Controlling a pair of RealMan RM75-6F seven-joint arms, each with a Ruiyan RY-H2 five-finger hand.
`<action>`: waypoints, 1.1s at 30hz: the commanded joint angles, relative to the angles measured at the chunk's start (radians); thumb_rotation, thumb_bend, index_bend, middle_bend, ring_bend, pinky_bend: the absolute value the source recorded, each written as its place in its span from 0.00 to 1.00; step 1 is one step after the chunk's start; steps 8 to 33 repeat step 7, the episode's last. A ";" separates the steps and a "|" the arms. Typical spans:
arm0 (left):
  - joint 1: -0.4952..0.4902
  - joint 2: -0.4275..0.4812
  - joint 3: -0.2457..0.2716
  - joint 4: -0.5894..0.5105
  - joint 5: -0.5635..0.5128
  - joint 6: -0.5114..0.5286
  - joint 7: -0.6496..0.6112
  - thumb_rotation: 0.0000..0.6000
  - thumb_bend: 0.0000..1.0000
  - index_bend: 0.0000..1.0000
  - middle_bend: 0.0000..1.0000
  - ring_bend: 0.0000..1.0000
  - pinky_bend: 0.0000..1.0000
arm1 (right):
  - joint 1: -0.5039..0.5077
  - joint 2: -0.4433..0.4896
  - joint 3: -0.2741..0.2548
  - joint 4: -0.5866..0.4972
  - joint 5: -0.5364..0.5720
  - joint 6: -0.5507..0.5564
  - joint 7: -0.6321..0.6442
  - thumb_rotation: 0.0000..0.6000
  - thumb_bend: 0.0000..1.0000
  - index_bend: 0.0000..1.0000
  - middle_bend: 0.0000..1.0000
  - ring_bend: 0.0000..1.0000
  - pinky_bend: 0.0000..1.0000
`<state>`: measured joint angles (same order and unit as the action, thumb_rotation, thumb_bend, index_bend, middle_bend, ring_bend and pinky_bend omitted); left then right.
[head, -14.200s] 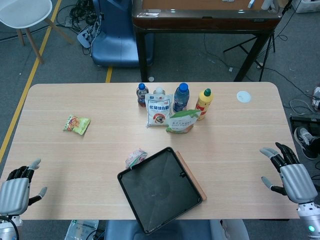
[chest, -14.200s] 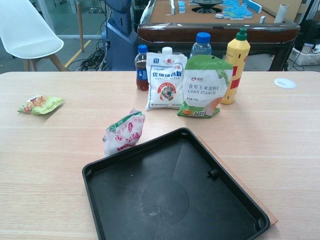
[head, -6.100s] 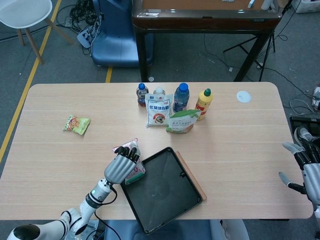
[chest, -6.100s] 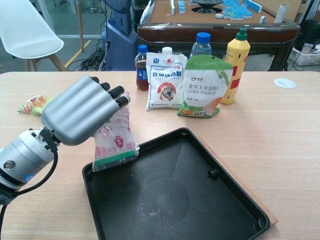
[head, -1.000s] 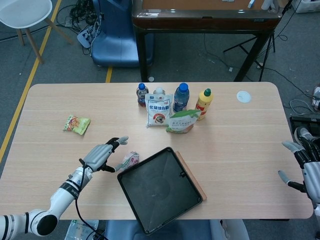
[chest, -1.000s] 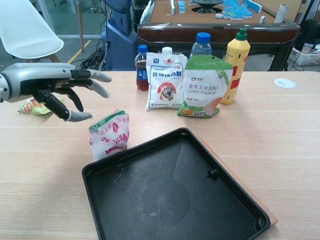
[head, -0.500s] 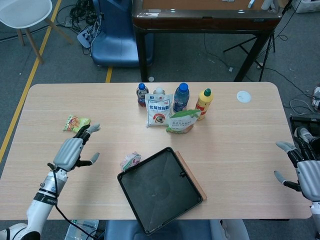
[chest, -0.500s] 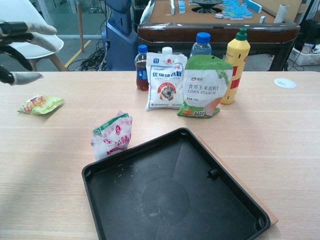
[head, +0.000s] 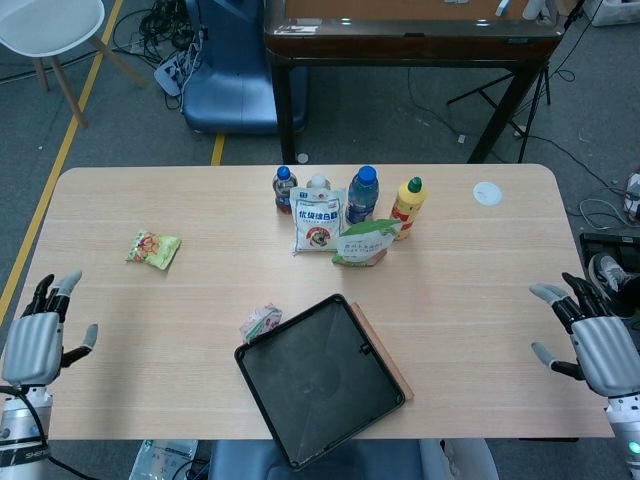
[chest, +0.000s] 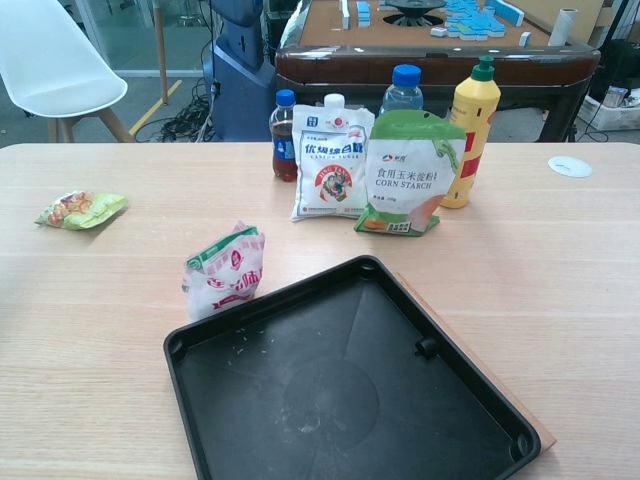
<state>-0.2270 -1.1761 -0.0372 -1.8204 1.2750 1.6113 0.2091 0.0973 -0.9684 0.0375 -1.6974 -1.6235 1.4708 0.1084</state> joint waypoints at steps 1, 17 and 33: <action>0.039 0.003 0.025 -0.001 0.030 0.027 0.000 1.00 0.35 0.10 0.15 0.04 0.23 | -0.001 -0.008 -0.004 0.001 -0.009 0.007 -0.008 1.00 0.24 0.18 0.23 0.03 0.06; 0.085 0.004 0.057 -0.005 0.101 0.042 -0.033 1.00 0.35 0.10 0.15 0.04 0.22 | -0.001 -0.028 -0.016 0.006 -0.045 0.022 -0.035 1.00 0.24 0.18 0.24 0.03 0.06; 0.085 0.004 0.057 -0.005 0.101 0.042 -0.033 1.00 0.35 0.10 0.15 0.04 0.22 | -0.001 -0.028 -0.016 0.006 -0.045 0.022 -0.035 1.00 0.24 0.18 0.24 0.03 0.06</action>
